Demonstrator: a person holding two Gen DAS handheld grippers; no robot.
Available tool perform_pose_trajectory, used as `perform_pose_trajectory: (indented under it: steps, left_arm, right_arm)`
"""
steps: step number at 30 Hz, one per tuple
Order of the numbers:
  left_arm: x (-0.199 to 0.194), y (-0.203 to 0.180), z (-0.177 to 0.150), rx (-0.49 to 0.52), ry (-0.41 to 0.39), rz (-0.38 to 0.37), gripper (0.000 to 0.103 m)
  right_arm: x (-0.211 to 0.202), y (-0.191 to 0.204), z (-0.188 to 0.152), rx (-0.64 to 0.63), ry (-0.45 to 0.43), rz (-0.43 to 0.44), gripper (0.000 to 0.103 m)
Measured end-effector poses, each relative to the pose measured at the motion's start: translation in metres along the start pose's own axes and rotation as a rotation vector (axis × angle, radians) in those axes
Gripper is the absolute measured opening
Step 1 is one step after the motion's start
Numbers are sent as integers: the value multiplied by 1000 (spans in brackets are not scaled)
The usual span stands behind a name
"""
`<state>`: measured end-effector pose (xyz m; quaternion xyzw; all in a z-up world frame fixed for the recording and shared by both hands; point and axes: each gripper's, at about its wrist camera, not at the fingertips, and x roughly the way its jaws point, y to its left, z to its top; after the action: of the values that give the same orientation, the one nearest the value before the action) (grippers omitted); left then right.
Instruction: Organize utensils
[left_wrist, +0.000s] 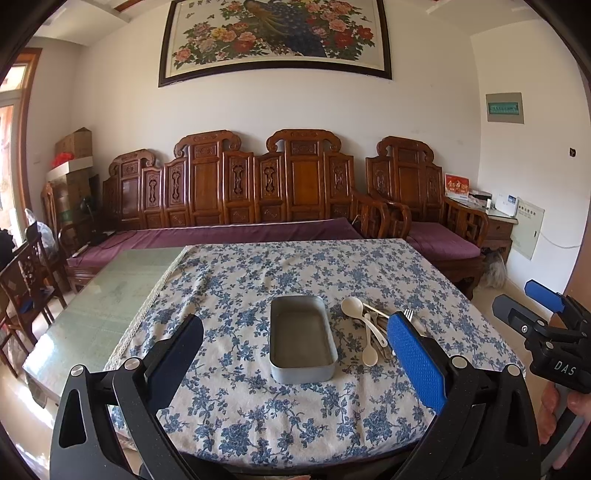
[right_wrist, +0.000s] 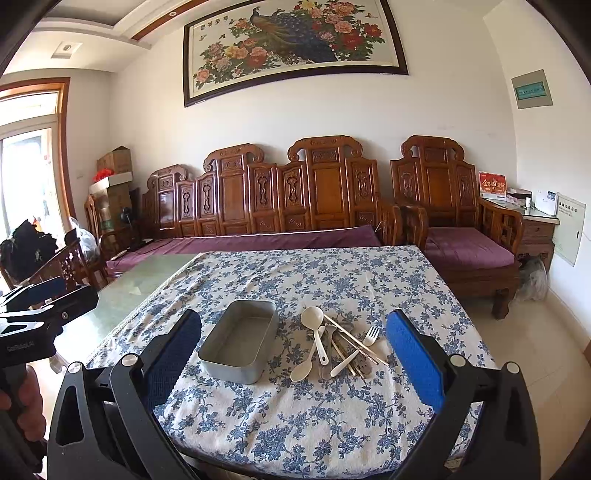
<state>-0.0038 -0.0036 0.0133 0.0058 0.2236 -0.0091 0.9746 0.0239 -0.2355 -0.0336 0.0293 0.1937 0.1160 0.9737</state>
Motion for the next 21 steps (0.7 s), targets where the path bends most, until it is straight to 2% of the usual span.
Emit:
perform_pose_trajectory:
  steps: [21]
  left_arm:
    - [4,-1,-8,0,5,-1,97]
  right_arm:
    - [0,-4,0,4,0,-2,101]
